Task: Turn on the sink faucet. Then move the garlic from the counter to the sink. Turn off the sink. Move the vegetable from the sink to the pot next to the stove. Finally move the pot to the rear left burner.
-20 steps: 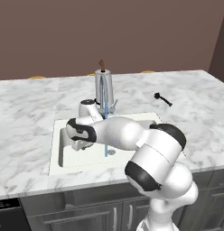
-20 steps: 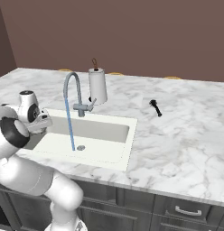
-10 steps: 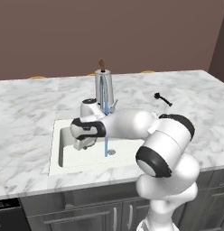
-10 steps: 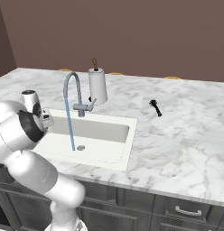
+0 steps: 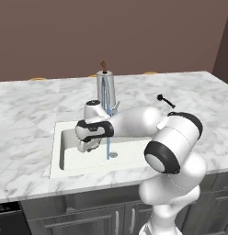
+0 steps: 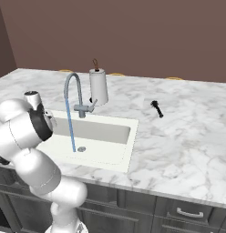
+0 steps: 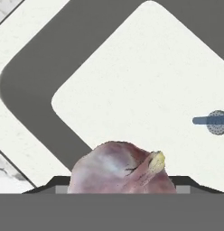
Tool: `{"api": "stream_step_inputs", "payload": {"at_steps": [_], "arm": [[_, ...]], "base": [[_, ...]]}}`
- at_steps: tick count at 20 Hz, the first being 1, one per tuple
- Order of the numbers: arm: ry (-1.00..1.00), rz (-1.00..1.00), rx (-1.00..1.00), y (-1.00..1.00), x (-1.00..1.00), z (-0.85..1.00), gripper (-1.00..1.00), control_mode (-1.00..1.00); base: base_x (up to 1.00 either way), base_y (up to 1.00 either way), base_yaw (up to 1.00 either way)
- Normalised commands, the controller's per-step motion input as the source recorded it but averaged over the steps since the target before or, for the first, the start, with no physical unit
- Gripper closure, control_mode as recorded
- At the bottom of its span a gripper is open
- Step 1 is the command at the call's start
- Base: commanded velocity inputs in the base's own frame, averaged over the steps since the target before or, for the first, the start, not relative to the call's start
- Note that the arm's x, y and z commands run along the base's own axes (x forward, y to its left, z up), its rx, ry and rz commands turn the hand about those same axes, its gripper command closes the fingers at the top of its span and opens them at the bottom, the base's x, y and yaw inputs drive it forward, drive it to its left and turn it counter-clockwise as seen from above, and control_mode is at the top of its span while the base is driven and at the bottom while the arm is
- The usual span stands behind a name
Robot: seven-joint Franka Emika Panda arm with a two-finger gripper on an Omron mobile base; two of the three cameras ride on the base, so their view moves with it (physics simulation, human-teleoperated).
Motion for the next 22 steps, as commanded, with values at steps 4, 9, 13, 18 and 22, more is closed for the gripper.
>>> {"api": "stream_step_inputs", "payload": {"at_steps": [4,9,13,18,22], "arm": [[0.00,0.00,-0.06,-0.13,0.05,-0.09,1.00,-1.00],[-0.01,0.00,0.00,-0.17,0.15,-0.23,1.00,-1.00],[0.00,-0.01,0.00,-0.15,0.30,-0.28,1.00,-1.00],[0.00,-0.06,0.00,-0.02,0.46,-0.20,1.00,-1.00],[0.00,-0.07,0.00,-0.01,0.35,-0.12,1.00,-1.00]], "base": [[0.00,0.00,0.00],[0.00,0.00,0.00],[0.00,0.00,0.00],[0.00,0.00,0.00],[0.00,0.00,0.00]]}}
